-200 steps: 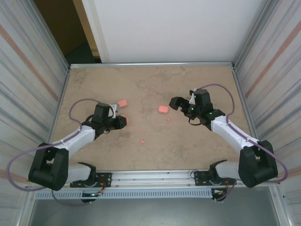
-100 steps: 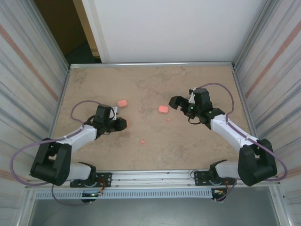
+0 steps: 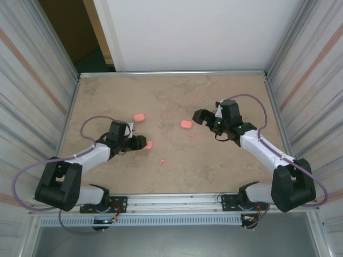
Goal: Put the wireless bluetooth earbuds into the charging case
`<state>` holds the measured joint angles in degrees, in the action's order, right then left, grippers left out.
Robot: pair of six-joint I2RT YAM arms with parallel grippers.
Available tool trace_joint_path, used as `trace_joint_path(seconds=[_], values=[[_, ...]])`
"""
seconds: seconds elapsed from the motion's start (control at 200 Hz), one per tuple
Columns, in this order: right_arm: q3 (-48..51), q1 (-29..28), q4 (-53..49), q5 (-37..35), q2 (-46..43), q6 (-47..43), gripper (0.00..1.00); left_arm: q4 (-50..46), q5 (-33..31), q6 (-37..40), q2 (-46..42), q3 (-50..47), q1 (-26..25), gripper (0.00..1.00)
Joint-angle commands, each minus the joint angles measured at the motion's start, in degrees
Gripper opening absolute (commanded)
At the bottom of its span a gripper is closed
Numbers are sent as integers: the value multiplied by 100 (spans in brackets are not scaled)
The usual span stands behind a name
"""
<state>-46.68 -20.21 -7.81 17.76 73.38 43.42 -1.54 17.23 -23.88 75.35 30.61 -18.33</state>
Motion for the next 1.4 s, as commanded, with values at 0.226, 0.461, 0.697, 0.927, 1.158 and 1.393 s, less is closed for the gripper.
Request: trace_joint_path(seconds=[0.226,0.461,0.697,0.927,1.158,1.393], values=[[-670,62,-865,-197,-275,-1045,99,-336,-162,6,-779,176,44,65],[-1264,62,-1511,-197,-279,-2388,99,-539,53,-3,-1423,459,252,72],[-1506,143,-1617,-191,-241,-3411,99,-1262,188,489,-1599,1201,374,75],[-1584,158,-1711,-51,-29,-4576,99,-1366,341,639,-1601,1624,383,76],[-1751,210,-1923,576,366,-5780,99,-1251,409,568,-1598,1761,398,76],[-2427,263,-2795,1166,1014,-6819,99,-1274,395,572,-1655,1740,409,77]])
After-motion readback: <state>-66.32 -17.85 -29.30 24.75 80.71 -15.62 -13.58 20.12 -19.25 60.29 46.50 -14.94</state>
